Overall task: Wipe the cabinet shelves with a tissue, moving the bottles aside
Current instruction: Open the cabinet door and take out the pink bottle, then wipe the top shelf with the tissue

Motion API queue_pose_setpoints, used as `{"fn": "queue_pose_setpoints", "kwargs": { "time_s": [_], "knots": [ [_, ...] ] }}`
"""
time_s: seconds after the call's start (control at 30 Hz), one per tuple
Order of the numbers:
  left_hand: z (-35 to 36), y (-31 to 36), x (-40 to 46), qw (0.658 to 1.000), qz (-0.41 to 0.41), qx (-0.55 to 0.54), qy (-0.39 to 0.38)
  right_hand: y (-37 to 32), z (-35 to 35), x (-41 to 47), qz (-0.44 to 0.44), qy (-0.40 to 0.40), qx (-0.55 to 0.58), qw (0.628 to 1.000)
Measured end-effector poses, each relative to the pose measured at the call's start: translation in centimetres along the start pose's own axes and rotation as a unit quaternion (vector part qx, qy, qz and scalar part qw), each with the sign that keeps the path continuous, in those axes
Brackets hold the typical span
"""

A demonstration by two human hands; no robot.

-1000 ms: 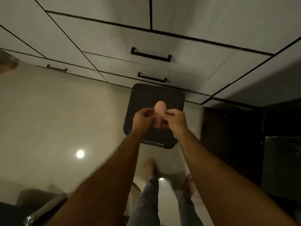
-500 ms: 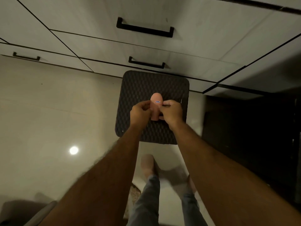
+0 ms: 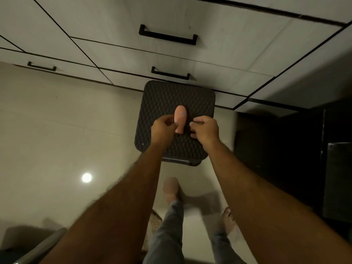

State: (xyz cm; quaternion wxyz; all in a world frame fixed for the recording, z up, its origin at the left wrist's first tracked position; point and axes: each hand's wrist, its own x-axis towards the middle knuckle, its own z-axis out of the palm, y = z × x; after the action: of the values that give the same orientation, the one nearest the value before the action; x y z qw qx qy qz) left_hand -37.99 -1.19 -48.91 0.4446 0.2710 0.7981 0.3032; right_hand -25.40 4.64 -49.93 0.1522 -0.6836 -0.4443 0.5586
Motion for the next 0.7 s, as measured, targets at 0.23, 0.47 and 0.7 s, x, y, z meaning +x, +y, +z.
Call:
{"fn": "queue_pose_setpoints", "kwargs": {
  "time_s": [0.23, 0.47, 0.7],
  "knots": [
    [1.4, 6.1, -10.9, 0.999, 0.044, -0.021, 0.012, -2.2, -8.9, -8.2, -0.065, -0.025, 0.03, 0.997],
    [5.1, 15.6, -24.8, 0.99, 0.122, -0.064, 0.027, -5.4, -20.4, -18.4, -0.159, -0.023, 0.027, 0.987],
    [9.9, 23.5, -34.5, 0.976, 0.212, -0.05, -0.009, -5.8, -33.0, -26.2, -0.225, 0.024, 0.075, 0.971]
  ]
}}
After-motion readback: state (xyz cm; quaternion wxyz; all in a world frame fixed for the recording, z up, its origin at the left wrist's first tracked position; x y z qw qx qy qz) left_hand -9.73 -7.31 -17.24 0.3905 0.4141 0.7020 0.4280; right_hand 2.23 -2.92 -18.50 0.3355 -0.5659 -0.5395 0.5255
